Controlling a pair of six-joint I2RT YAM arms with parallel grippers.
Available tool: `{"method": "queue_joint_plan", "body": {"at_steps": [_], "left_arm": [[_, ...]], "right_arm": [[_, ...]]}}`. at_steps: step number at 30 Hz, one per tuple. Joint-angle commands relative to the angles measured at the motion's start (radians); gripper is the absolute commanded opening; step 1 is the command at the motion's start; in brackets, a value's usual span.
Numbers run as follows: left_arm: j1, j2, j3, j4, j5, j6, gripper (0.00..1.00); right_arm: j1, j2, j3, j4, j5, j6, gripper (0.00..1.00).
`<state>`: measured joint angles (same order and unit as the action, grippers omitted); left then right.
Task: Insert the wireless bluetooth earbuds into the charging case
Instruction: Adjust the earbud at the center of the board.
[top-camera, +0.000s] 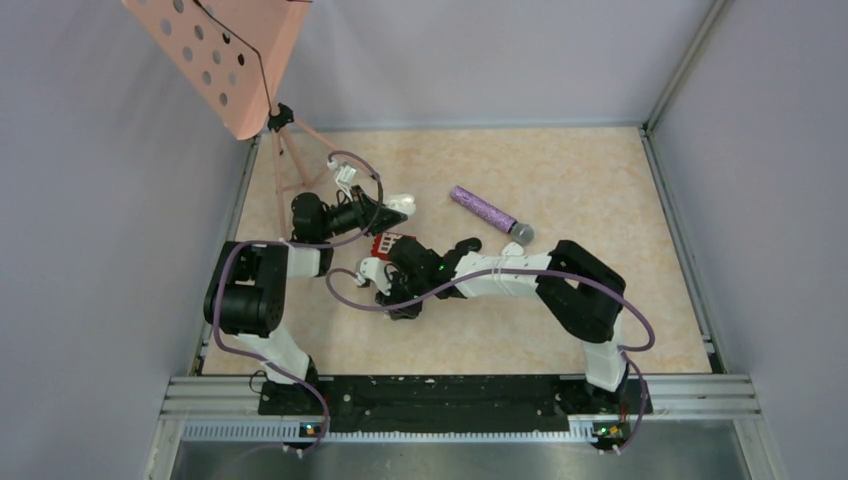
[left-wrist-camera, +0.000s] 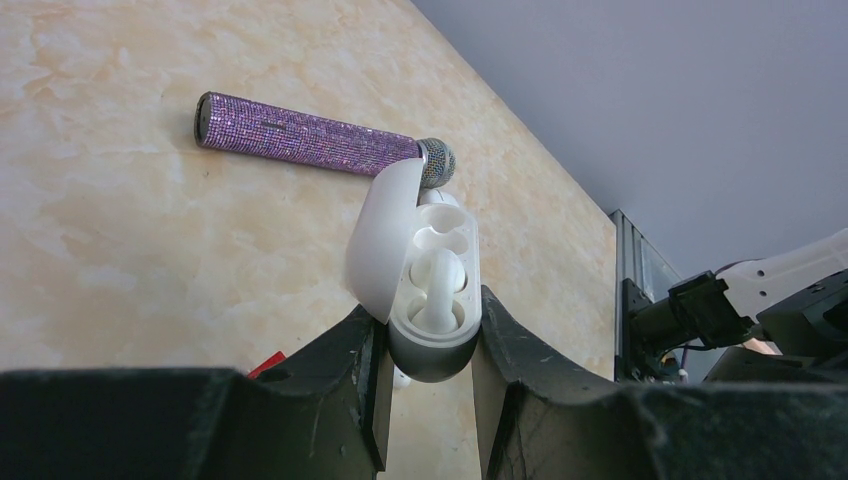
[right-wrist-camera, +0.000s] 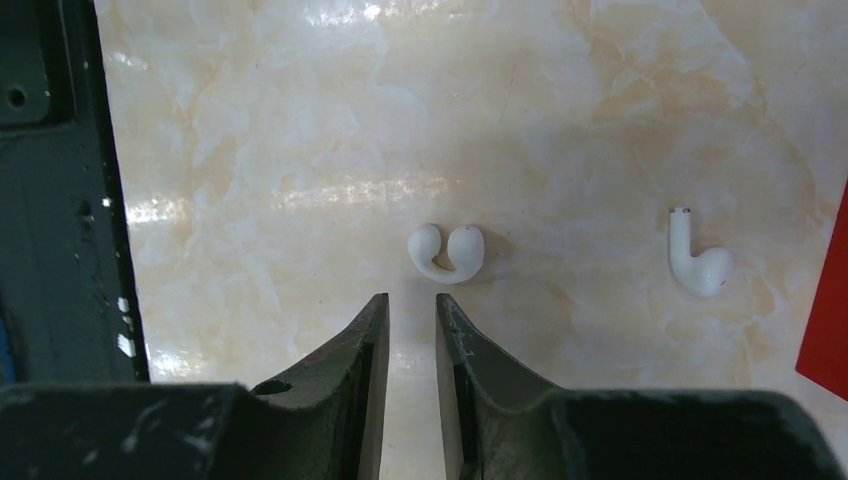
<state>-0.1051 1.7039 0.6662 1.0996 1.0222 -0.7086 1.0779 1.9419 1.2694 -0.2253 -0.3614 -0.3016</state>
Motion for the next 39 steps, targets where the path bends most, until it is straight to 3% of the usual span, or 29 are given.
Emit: {"method": "queue_joint_plan", "body": {"at_steps": [1,13,23,30,39], "left_arm": [[0.005,-0.045,0.018,0.028,-0.008,0.009,0.0],[0.007,-0.06,0.013,0.012,-0.008,0.022,0.0],[0.008,-0.065,0.014,0.004,-0.005,0.021,0.0],[0.01,-0.078,0.01,-0.016,-0.005,0.035,0.0],[0.012,-0.066,0.019,-0.006,-0.004,0.025,0.0]], "right_arm": [[0.007,0.01,0.004,0.075,-0.02,0.138,0.24],[0.002,0.074,0.042,0.111,0.022,0.227,0.32],[0.003,0.132,0.066,0.119,0.07,0.206,0.32],[0.01,0.119,0.047,0.137,0.176,0.102,0.1],[0.018,-0.068,-0.129,0.157,0.254,-0.196,0.01]]}}
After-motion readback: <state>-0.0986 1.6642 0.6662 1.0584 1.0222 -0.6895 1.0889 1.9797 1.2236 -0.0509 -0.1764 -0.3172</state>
